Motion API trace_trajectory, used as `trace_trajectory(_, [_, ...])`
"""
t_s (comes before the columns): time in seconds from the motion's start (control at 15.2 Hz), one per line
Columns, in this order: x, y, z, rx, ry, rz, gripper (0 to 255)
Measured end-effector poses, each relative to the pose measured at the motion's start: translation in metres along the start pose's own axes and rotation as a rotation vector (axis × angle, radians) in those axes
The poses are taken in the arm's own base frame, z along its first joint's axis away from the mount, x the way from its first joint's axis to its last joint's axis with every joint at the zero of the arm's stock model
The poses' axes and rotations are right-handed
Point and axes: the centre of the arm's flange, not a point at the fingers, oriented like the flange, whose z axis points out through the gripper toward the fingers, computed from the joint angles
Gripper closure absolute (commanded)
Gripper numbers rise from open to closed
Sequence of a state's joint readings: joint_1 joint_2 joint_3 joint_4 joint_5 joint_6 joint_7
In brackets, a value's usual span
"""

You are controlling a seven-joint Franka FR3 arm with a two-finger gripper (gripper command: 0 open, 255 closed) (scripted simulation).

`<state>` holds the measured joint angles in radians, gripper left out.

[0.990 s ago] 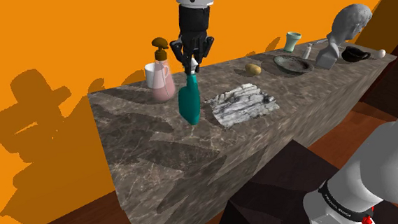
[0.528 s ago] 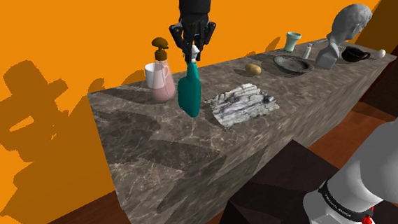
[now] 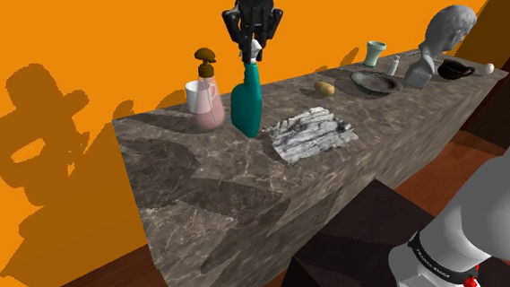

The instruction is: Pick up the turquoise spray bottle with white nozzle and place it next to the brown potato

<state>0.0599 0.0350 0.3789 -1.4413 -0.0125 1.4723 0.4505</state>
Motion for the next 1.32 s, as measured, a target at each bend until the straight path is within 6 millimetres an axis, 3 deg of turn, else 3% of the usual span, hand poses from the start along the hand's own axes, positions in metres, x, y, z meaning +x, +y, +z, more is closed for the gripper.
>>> trace_trajectory(1.32, [0.027, 0.262, -0.003, 0.0, 0.0, 0.001, 255])
